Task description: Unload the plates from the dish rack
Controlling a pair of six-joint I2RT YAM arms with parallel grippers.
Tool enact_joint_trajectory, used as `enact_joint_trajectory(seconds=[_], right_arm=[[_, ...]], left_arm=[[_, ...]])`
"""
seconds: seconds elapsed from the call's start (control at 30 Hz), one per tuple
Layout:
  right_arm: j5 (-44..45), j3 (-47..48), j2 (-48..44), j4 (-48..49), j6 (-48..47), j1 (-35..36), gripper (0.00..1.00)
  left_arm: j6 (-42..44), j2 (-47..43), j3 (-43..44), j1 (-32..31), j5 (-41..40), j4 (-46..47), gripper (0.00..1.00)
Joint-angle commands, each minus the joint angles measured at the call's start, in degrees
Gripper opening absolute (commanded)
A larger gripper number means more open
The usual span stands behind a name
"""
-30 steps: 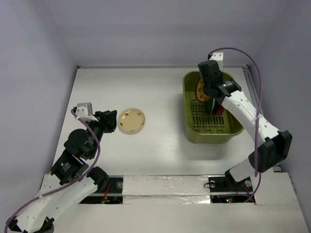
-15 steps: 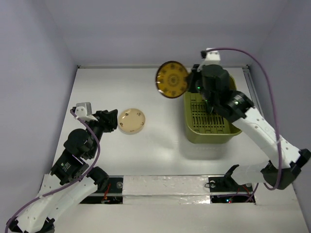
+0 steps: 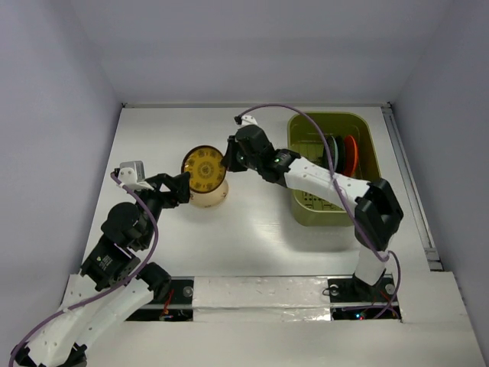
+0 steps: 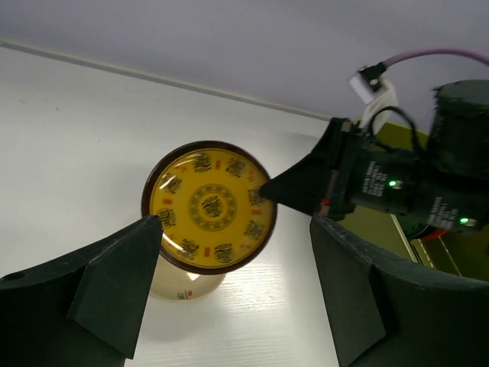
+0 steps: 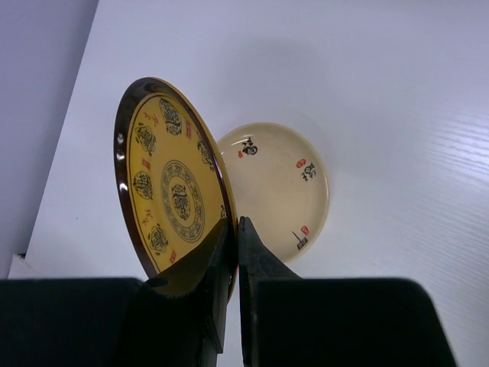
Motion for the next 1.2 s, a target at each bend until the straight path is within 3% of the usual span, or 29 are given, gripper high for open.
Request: enact_joint_trajectory(seconds=[0.0, 0.27, 0.53, 0.73, 0.8, 0.97, 1.13, 1.17], right_arm=[[-2.19, 1.27, 2.15, 8.87, 4.36, 0.29, 0.01], [-0.79, 0.92, 9.72, 7.81, 6.64, 0.29, 0.02], [-1.57, -0.05, 13.68, 6.58, 7.61, 0.29, 0.1], [-0.7, -5.14, 11.66, 7.2, 8.4, 0.29, 0.37], [0.27, -5.93, 11.13, 6.67, 8.4, 0.29, 0.5], [4.12, -5.95, 8.33, 2.65, 5.96, 0.81, 0.68], [10.98, -4.27, 1.39, -2.73, 2.34, 1.96, 0.69], [13.6, -4.44, -2.45, -3.25, 1.38, 1.96, 0.65]], left_arm=[[0.37, 0.62, -0.58, 0.32, -0.49, 2.89, 0.76], [0.55, 0.97, -0.49, 0.84, 0.47, 2.98, 0.8], [0.55, 0.89, -0.49, 0.84, 0.74, 2.89, 0.8], [0.55, 0.8, -0.49, 0.84, 1.0, 3.07, 0.81], [0.55, 0.71, -0.49, 0.84, 1.0, 2.98, 0.81], [0.37, 0.1, -0.58, 0.84, 1.09, 2.98, 0.81], [0.37, 0.1, -0.49, 0.84, 1.09, 2.89, 0.8], [0.37, 0.1, -0.4, 0.84, 1.09, 2.98, 0.8]])
